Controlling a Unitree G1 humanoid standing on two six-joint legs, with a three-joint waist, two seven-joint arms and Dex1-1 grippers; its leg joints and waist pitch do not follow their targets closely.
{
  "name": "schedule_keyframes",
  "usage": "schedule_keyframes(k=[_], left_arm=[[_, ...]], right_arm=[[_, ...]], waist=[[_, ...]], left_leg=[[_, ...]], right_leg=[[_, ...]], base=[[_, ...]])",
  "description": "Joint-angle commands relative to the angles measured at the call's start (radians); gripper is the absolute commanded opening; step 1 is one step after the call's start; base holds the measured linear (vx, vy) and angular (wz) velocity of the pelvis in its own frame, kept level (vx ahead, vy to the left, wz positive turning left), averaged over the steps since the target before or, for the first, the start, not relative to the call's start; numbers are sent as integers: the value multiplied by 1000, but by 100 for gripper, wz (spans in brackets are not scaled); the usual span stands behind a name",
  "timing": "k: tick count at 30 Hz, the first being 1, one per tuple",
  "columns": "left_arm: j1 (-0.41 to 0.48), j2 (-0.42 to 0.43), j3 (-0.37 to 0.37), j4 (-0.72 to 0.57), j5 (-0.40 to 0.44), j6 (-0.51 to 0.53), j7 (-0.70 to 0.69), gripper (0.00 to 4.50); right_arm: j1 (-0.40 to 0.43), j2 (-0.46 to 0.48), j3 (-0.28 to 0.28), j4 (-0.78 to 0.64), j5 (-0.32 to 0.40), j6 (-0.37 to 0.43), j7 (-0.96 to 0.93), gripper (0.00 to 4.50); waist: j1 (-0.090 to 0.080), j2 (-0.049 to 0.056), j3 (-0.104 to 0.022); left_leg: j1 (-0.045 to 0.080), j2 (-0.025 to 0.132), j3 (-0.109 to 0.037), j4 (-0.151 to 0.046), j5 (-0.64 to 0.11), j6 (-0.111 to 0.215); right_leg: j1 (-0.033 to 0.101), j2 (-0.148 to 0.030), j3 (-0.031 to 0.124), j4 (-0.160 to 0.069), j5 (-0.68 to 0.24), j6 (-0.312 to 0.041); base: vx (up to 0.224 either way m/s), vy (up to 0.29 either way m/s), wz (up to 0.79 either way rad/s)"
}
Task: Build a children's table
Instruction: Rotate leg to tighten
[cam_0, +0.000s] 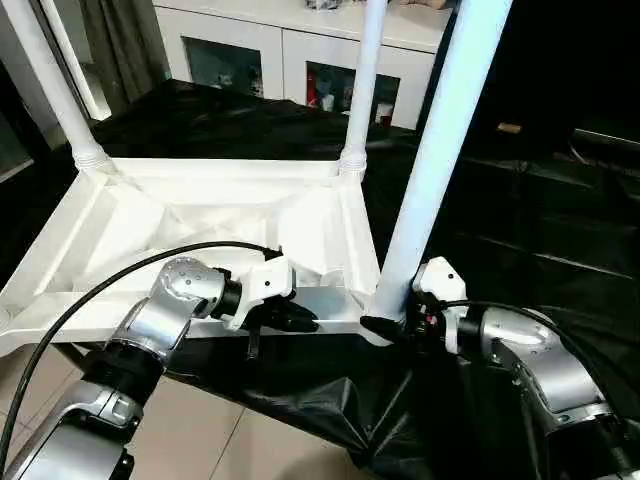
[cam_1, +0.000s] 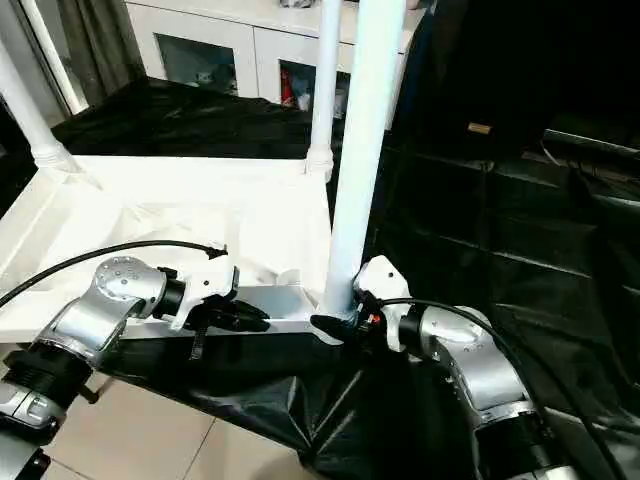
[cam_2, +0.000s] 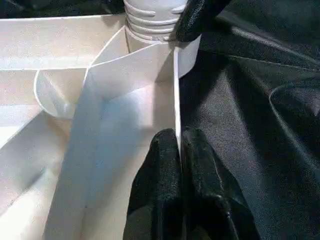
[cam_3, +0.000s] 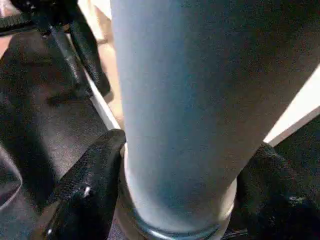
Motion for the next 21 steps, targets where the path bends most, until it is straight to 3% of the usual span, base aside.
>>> schedule_keyframes(k=[1,3,6,12,18,21], left_arm=[[-1,-19,-26,30,38,1,39,0],[-30,-64,-10,102,67,26,162,0],[-53,-105,-2,135,73,64,228,0],[-123,-199,-4,226,121,145,405,0],[-136,-204,-17,245,136,122,398,0],[-136,-185,-23,247,138,104,370,0]], right_arm=[[-16,21,-54,54,-15,19,-113,276],[-35,81,-98,117,-35,41,-269,274],[-42,138,-127,139,-44,67,-385,272],[-49,283,-138,140,-91,123,-641,272],[-47,298,-94,117,-85,83,-579,272],[-48,270,-92,90,-69,74,-517,342]], waist=[[0,3,-50],[-3,2,-49],[-1,3,-49],[0,3,-50],[7,5,-50],[8,5,-50]], left_leg=[[-9,17,4,-66,-116,50],[-6,15,4,-67,-145,29],[-4,14,1,-70,-163,6],[-6,11,-2,-72,-154,-3],[-8,13,-1,-74,-161,5],[-9,13,-2,-74,-157,13]], right_leg=[[56,-65,41,-65,-97,-242],[54,-63,42,-73,-169,-226],[49,-67,43,-81,-251,-190],[51,-65,43,-82,-250,-163],[52,-66,43,-80,-204,-170],[55,-66,44,-80,-191,-174]], base=[[0,0,0],[0,0,0],[-17,0,0],[0,0,0],[0,0,0],[0,0,0]])
